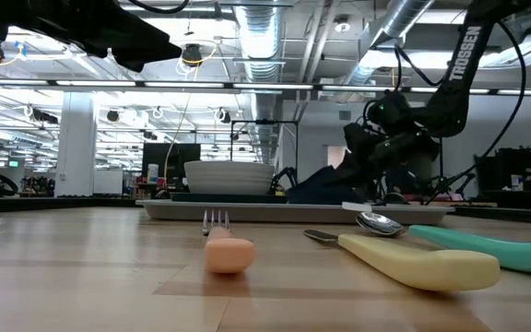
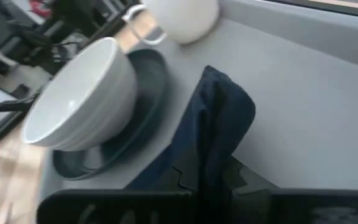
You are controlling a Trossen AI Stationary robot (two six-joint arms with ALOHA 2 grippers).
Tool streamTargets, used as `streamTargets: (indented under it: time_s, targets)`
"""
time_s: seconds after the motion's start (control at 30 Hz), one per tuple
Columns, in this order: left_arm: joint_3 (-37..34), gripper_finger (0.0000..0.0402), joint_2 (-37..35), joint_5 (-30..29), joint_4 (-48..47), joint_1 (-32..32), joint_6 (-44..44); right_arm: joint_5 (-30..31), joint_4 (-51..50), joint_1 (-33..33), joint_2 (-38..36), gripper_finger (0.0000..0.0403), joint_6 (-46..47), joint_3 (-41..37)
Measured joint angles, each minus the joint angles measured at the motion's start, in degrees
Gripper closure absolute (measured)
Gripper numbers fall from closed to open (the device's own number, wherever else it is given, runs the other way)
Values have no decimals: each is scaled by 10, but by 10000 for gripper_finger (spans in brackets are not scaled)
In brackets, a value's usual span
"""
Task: Set up tray
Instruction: Put the dark blue napkin on the blue tray to the right of the dark green plate
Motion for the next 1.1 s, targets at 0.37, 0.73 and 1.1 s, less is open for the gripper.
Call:
streamTargets:
  time_s: [0.37, 0.73, 1.1]
  targets:
    - [0, 209, 0, 0, -9, 0, 0, 86, -35, 3, 0, 403, -17, 0]
    - [0, 209, 0, 0, -30, 0, 0, 126, -45, 13, 0, 403, -16, 0]
    - [0, 209, 0, 0, -30, 0, 0, 122, -45, 17, 0, 362, -1, 0]
